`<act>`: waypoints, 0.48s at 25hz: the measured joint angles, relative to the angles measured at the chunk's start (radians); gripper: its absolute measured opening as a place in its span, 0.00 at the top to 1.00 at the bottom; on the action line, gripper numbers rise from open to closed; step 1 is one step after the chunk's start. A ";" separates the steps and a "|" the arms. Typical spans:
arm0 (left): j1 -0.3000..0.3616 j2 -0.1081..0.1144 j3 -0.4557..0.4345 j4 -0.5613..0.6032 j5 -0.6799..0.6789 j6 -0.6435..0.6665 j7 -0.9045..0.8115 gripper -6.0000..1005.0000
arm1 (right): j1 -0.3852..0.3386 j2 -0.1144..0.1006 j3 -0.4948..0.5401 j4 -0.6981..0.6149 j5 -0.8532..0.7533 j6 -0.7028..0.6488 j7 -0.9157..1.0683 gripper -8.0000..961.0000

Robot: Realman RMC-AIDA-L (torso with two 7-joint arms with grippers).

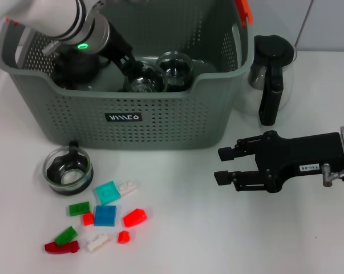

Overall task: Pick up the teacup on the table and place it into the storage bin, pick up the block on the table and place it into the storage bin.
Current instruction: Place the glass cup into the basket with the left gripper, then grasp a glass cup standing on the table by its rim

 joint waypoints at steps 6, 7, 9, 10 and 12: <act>0.049 -0.004 -0.118 0.209 -0.088 0.176 0.002 0.58 | -0.002 0.000 0.000 0.000 0.000 0.002 0.000 0.41; 0.060 -0.003 -0.147 0.252 -0.112 0.218 0.002 0.55 | -0.002 0.000 0.000 0.000 0.000 0.002 -0.001 0.41; 0.081 0.001 -0.215 0.341 -0.159 0.293 -0.007 0.49 | -0.001 0.000 0.000 0.000 0.000 0.002 -0.001 0.41; 0.087 0.003 -0.241 0.369 -0.176 0.321 -0.013 0.44 | -0.001 0.000 0.000 0.000 0.000 0.001 -0.001 0.41; 0.102 0.006 -0.342 0.439 -0.226 0.406 -0.038 0.36 | 0.000 0.000 0.000 0.000 0.000 0.001 -0.001 0.41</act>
